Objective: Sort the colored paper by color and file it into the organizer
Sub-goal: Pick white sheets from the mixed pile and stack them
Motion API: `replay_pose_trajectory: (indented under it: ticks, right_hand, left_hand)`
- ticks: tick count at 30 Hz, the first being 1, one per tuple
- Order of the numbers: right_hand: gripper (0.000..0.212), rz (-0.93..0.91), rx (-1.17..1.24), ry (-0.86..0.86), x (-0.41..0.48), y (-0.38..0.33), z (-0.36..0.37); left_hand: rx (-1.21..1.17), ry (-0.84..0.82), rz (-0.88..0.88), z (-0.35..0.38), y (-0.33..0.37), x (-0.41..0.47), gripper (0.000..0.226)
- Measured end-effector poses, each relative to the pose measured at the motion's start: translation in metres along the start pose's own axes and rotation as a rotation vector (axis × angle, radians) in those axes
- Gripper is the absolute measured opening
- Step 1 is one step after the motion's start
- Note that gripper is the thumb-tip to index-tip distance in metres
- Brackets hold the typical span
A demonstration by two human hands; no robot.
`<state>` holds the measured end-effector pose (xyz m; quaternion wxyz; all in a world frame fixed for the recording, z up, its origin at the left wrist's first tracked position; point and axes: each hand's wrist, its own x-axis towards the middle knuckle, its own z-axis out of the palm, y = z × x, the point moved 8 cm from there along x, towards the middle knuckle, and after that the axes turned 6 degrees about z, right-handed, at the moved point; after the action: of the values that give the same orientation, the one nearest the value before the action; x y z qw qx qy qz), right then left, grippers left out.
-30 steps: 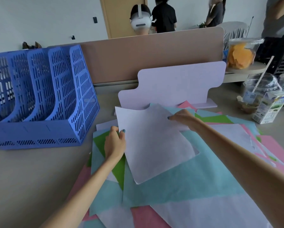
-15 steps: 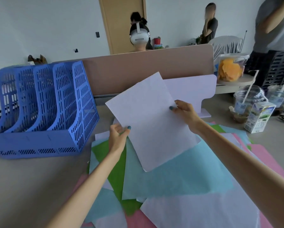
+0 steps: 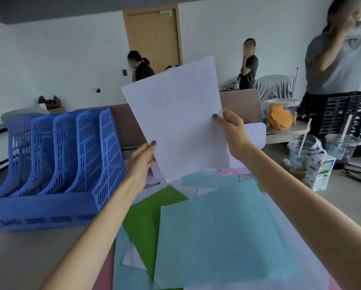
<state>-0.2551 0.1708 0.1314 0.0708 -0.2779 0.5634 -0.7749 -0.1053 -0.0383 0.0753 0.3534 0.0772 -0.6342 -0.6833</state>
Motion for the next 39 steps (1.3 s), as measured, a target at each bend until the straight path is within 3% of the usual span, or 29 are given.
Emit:
replay_pose_trajectory:
  ticks: [3, 7, 9, 12, 15, 18, 23, 25, 27, 30, 33, 39]
  right_hand:
    - [0.006, -0.006, -0.011, 0.022, 0.005, -0.010, 0.000]
    - [0.020, 0.075, -0.053, 0.052, -0.006, 0.002, -0.010]
    - [0.010, 0.133, -0.037, 0.050, -0.021, 0.012, -0.014]
    - [0.013, 0.246, -0.044, 0.057, -0.047, 0.033, -0.024]
    - [0.011, 0.366, -0.108, 0.055, -0.072, 0.059, -0.035]
    - [0.019, 0.432, -0.298, 0.042, -0.094, 0.076, -0.051]
    - [0.011, 0.508, -0.570, -0.079, -0.121, 0.095, -0.082]
    - [0.006, 0.501, -0.839, -0.043, -0.122, 0.104, -0.111]
    - [0.017, 0.461, -1.178, 0.006, -0.123, 0.102, -0.141]
    - [0.044, 0.484, -1.414, -0.015, -0.134, 0.101, -0.171]
    - [0.066, 0.573, -1.519, -0.019, -0.148, 0.099, -0.192]
    - [0.085, 0.638, -1.633, -0.002, -0.162, 0.095, -0.213]
  left_hand:
    - [0.003, -0.031, 0.036, 0.003, 0.016, 0.000, 0.015]
    - [-0.003, -0.050, -0.014, 0.001, 0.011, -0.009, 0.020]
    - [-0.005, -0.143, -0.086, 0.008, 0.000, -0.022, 0.033]
    - [0.042, -0.273, -0.204, 0.023, -0.022, -0.049, 0.038]
    - [0.107, -0.146, -0.215, 0.022, -0.037, -0.068, 0.021]
    - [0.168, -0.126, -0.205, 0.022, -0.055, -0.085, 0.019]
    - [0.349, -0.226, -0.256, 0.025, -0.075, -0.102, 0.027]
    - [0.405, -0.269, -0.293, 0.030, -0.080, -0.109, 0.024]
    - [0.463, -0.291, -0.327, 0.034, -0.085, -0.114, 0.037]
    - [0.493, -0.315, -0.362, 0.043, -0.091, -0.120, 0.053]
    - [0.495, -0.338, -0.332, 0.059, -0.088, -0.125, 0.039]
    - [0.479, -0.362, -0.328, 0.081, -0.090, -0.128, 0.021]
